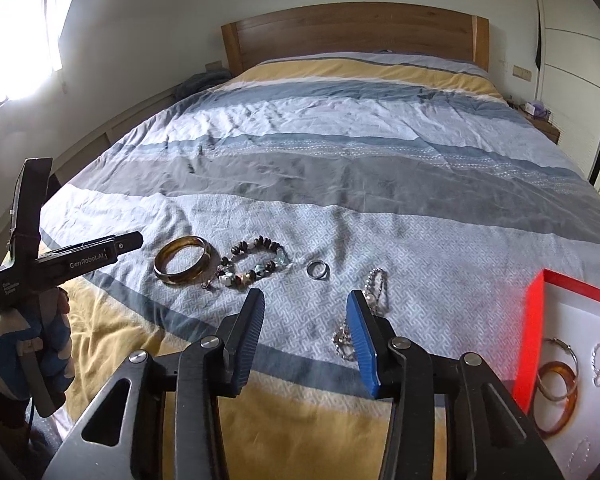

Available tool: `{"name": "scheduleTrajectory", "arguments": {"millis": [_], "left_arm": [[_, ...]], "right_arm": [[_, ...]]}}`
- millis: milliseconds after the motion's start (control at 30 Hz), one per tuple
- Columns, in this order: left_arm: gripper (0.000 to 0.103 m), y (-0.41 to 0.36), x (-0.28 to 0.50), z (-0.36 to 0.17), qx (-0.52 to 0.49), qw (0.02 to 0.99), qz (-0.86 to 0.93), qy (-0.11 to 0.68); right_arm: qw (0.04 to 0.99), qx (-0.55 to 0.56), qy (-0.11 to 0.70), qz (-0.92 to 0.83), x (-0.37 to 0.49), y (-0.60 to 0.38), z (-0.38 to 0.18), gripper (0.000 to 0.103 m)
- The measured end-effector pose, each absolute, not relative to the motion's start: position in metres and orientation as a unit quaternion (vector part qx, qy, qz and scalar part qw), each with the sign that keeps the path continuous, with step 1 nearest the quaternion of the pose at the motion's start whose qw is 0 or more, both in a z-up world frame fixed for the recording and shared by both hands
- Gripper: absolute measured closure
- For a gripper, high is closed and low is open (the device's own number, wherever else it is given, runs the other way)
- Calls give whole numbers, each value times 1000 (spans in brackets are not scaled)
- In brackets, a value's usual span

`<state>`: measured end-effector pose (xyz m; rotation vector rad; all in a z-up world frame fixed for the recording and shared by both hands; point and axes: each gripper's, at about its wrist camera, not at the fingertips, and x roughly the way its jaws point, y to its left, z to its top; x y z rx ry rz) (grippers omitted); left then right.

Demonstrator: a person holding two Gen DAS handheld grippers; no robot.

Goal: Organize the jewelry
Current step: 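Grasp the brown tortoiseshell bangle with the left tool while the right grasps another silver ring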

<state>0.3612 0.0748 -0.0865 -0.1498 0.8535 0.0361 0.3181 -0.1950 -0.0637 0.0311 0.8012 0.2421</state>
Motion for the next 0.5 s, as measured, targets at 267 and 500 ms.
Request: {"name": "scheduleTrajectory", "arguments": {"millis": [267, 500], "left_arm": [[57, 69, 384, -122, -60, 894, 16, 443], [66, 61, 386, -133, -39, 893, 8, 448]], "right_arm": [[906, 13, 409, 112, 360, -182, -103, 66], [897, 15, 430, 102, 384, -181, -129, 71]]}}
